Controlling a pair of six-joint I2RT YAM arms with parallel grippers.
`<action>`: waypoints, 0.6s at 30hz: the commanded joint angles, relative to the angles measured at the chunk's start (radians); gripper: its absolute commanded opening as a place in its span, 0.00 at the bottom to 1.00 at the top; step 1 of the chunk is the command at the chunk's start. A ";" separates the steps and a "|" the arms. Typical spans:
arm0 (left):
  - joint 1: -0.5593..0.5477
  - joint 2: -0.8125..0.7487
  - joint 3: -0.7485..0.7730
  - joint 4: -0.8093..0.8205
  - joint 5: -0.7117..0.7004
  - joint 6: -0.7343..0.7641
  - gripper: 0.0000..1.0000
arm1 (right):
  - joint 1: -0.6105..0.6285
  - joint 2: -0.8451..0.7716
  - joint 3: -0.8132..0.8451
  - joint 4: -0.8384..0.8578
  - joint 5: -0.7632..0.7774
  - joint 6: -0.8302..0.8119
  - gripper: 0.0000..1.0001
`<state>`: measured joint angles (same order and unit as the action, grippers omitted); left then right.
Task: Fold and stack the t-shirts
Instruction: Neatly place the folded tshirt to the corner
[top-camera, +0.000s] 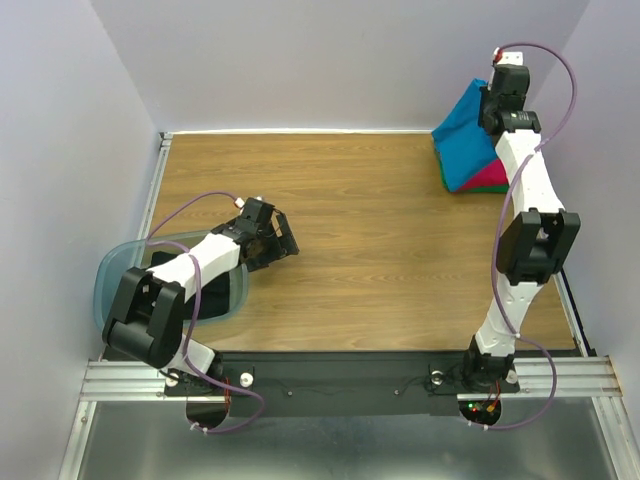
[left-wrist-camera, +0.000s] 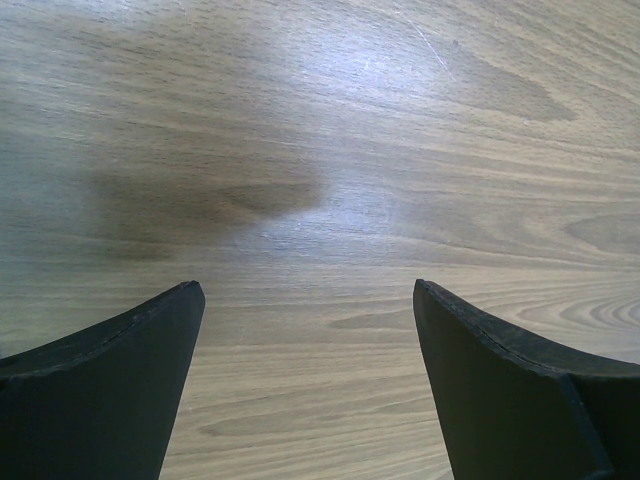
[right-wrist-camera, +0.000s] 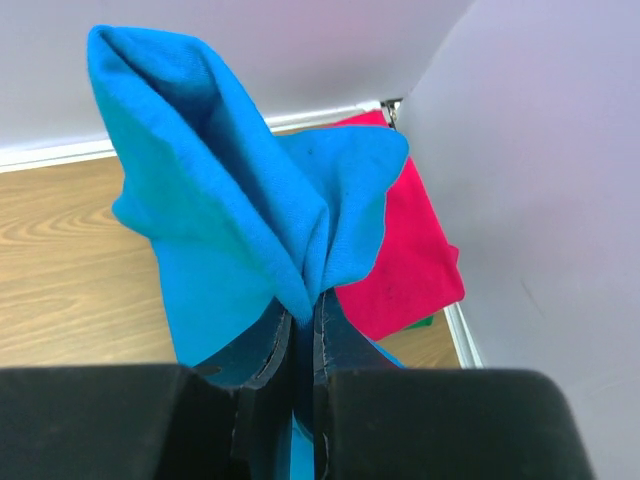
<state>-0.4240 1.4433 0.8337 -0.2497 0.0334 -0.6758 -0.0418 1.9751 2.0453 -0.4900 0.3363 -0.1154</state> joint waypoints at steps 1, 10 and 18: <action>0.010 0.009 0.031 -0.002 -0.015 0.025 0.98 | -0.042 0.048 0.081 0.042 -0.013 0.029 0.00; 0.013 0.058 0.059 0.007 -0.009 0.027 0.98 | -0.142 0.189 0.165 0.041 -0.025 0.069 0.00; 0.014 0.066 0.070 -0.005 -0.012 0.028 0.98 | -0.240 0.326 0.289 0.044 -0.066 0.171 1.00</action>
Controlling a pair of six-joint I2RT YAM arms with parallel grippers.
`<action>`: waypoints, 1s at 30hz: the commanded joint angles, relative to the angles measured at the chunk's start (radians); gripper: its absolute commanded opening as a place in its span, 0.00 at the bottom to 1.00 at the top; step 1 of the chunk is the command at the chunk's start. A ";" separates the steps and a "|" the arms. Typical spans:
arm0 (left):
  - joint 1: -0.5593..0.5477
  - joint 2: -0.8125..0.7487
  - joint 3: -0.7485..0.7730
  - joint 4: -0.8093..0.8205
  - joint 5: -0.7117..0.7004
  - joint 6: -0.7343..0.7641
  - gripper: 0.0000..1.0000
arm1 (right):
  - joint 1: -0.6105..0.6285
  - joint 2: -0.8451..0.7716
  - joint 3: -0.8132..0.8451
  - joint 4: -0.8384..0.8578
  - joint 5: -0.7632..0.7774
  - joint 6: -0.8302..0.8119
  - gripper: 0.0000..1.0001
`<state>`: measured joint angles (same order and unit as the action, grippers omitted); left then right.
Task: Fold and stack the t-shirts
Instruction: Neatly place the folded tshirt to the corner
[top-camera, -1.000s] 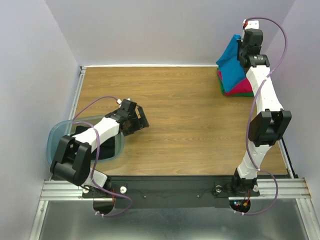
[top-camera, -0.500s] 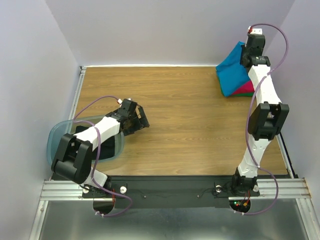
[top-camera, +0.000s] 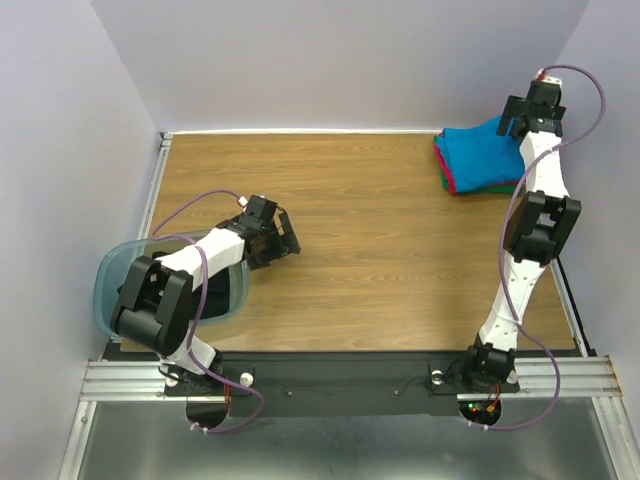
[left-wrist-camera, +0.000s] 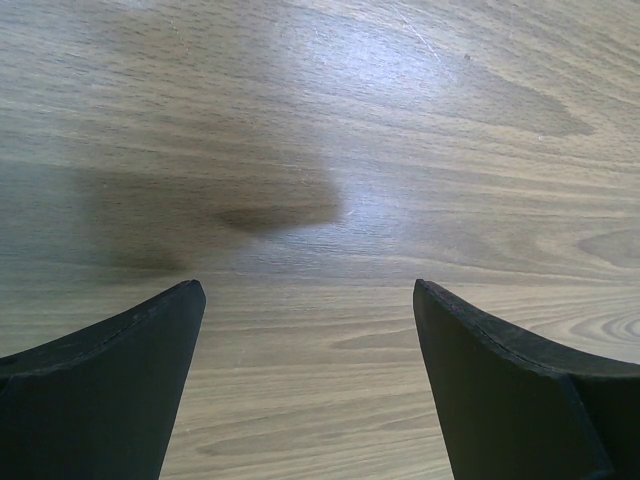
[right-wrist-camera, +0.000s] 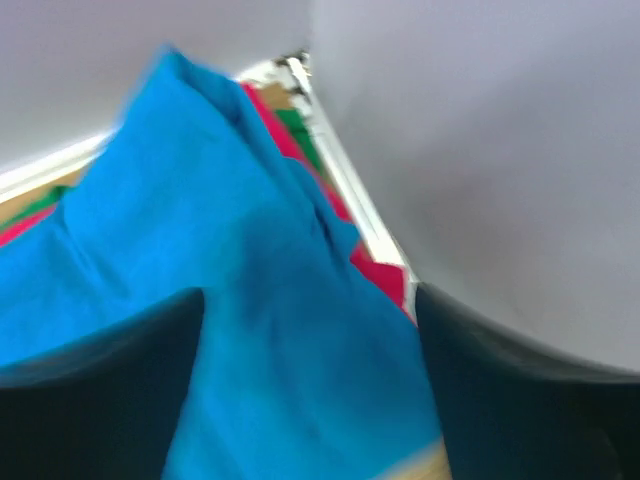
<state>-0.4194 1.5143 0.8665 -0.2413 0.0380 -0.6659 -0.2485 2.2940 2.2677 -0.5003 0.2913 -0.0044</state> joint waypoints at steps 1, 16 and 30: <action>0.010 -0.009 0.042 -0.018 -0.016 0.020 0.98 | -0.035 0.008 0.070 0.052 -0.030 0.057 1.00; 0.001 -0.219 0.037 -0.016 0.016 -0.004 0.98 | -0.026 -0.556 -0.492 0.048 -0.394 0.244 1.00; -0.078 -0.511 -0.147 0.010 -0.013 -0.080 0.98 | 0.008 -1.448 -1.519 0.059 -0.659 0.386 1.00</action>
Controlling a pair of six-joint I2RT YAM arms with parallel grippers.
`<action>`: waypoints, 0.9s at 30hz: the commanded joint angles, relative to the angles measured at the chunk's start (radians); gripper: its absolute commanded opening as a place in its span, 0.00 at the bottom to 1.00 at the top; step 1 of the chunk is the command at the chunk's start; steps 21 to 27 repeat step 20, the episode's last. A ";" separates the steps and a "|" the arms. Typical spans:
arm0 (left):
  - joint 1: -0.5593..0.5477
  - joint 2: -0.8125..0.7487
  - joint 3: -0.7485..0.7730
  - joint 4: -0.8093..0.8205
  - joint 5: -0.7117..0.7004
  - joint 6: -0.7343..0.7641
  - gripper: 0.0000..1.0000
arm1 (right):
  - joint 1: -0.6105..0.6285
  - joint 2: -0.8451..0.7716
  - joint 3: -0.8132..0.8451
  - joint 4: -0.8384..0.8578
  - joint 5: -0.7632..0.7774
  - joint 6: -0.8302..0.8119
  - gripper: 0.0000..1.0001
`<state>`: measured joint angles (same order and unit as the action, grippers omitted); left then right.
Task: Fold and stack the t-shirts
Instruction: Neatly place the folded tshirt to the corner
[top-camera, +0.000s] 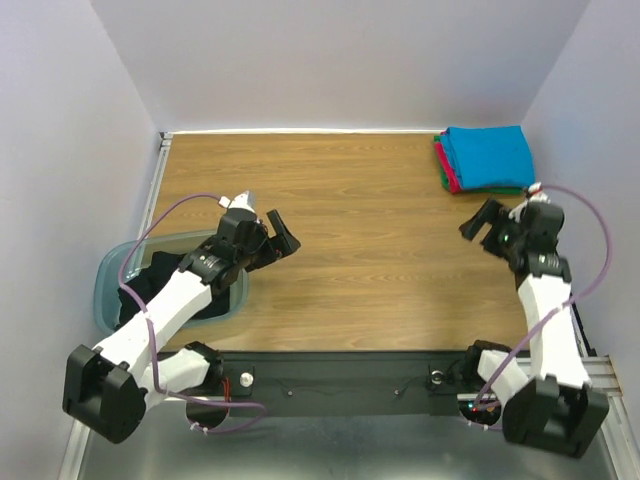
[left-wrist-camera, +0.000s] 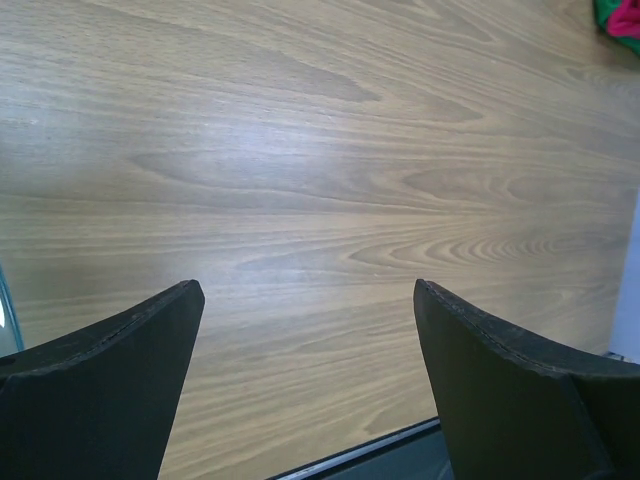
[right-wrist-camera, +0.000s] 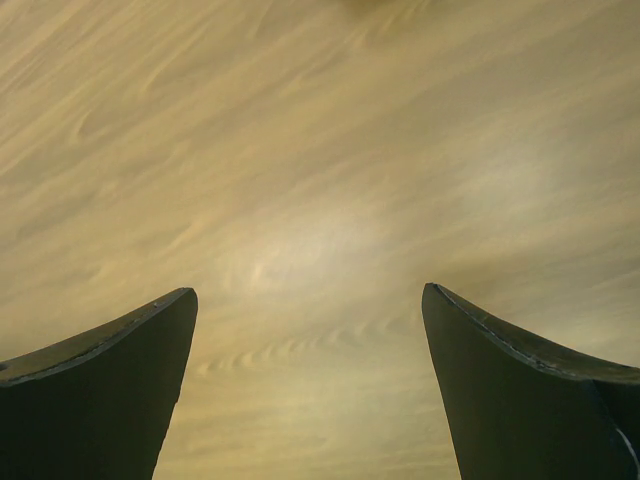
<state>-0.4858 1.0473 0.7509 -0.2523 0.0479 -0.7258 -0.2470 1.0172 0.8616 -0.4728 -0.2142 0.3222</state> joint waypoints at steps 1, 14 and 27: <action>-0.013 -0.052 -0.045 0.022 -0.029 -0.018 0.98 | 0.006 -0.204 -0.142 0.030 -0.204 0.070 1.00; -0.013 -0.130 0.002 -0.038 -0.177 0.005 0.98 | 0.006 -0.377 -0.191 0.026 -0.009 0.137 1.00; -0.011 -0.155 0.008 -0.041 -0.220 0.012 0.98 | 0.006 -0.368 -0.196 0.026 0.058 0.130 1.00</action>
